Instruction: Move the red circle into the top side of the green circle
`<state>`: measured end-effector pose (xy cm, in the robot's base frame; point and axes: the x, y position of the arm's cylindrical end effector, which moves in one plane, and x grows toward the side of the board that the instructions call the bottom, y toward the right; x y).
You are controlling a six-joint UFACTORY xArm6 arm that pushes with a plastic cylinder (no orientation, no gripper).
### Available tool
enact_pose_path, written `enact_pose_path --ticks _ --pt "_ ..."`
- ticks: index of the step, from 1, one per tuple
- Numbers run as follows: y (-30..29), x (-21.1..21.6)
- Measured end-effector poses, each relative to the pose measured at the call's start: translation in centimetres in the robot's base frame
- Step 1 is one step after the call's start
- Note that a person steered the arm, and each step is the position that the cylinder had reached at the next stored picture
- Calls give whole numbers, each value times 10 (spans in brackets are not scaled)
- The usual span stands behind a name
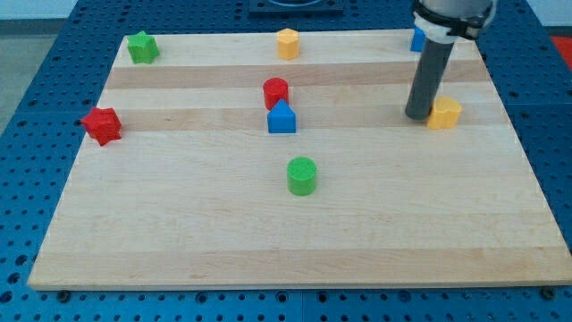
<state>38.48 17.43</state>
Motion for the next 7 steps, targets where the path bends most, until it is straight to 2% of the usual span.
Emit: enact_pose_path --ticks 2,4,7 --pt "5 6" --pt "-21 73" --pt "-23 82"
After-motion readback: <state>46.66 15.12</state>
